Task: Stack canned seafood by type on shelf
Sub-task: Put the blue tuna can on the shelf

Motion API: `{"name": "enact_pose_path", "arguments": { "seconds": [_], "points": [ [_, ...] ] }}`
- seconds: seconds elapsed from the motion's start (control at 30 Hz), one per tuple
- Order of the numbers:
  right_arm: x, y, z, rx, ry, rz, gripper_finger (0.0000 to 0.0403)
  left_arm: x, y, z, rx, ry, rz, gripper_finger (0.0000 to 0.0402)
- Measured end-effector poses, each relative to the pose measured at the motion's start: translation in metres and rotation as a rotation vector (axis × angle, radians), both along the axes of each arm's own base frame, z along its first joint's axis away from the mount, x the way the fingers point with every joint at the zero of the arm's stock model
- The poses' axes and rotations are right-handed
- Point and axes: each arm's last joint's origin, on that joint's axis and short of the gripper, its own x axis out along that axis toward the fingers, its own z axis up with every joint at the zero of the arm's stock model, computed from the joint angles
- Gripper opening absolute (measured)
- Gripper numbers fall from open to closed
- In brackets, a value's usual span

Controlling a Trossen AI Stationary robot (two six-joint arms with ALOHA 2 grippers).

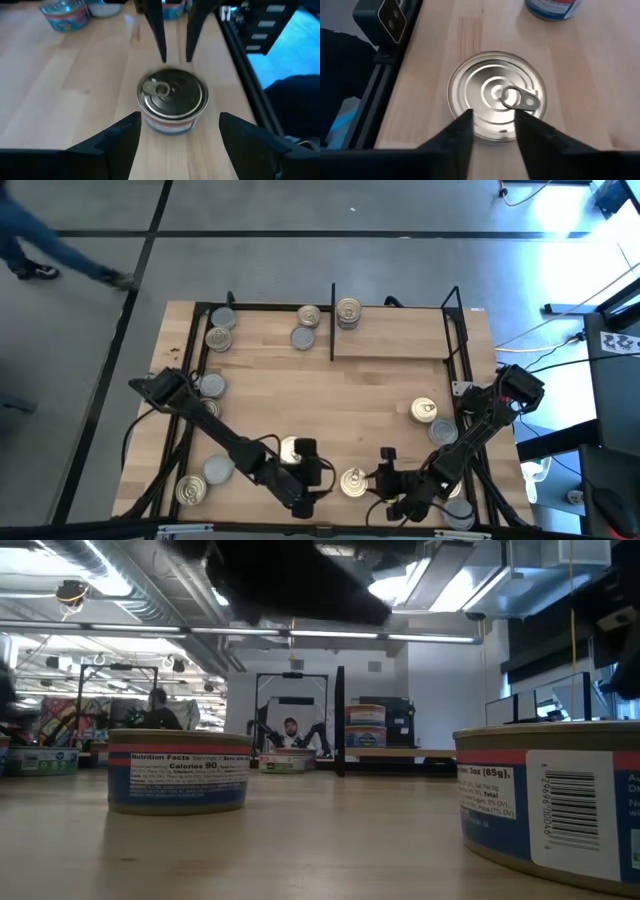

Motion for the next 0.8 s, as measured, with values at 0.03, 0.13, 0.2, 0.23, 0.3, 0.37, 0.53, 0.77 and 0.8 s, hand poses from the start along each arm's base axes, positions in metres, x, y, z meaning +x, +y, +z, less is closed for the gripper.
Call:
{"name": "enact_pose_path", "arguments": {
  "seconds": [0.03, 0.13, 0.2, 0.23, 0.3, 0.37, 0.53, 0.77, 0.8],
  "points": [
    [0.0, 0.0, -0.002, -0.006, 0.001, -0.004, 0.0109, 0.001, 0.0, -0.004, 0.003, 0.008, -0.001, 0.0265],
    [0.0, 0.0, -0.005, -0.013, -0.002, -0.012, 0.0068, 0.003, 0.0, -0.013, 0.013, 0.024, 0.002, 0.0265],
    [0.001, 0.0, -0.005, -0.004, -0.011, -0.013, 0.0047, 0.004, 0.001, -0.016, 0.017, 0.027, 0.004, 0.0265],
    [0.001, 0.0, -0.004, -0.005, -0.016, -0.017, 0.0038, 0.005, 0.001, -0.018, 0.021, 0.032, 0.004, 0.0265],
    [0.001, 0.0, -0.005, -0.017, -0.022, -0.027, 0.0024, 0.005, 0.002, -0.022, 0.025, 0.042, 0.005, 0.0265],
    [0.001, -0.001, -0.005, -0.019, -0.02, -0.029, 0.0013, 0.005, 0.002, -0.022, 0.028, 0.045, 0.004, 0.0265],
    [-0.004, 0.003, -0.005, -0.03, -0.028, -0.023, 0.0005, 0.005, 0.002, -0.022, 0.025, 0.042, 0.003, 0.0265],
    [-0.003, 0.008, -0.019, -0.053, -0.027, -0.026, 0.0013, 0.006, 0.003, -0.022, 0.025, 0.041, 0.006, 0.0265],
    [-0.002, 0.008, -0.021, -0.055, -0.032, -0.03, 0.0012, 0.006, 0.004, -0.021, 0.025, 0.041, 0.007, 0.0265]
  ]
}}
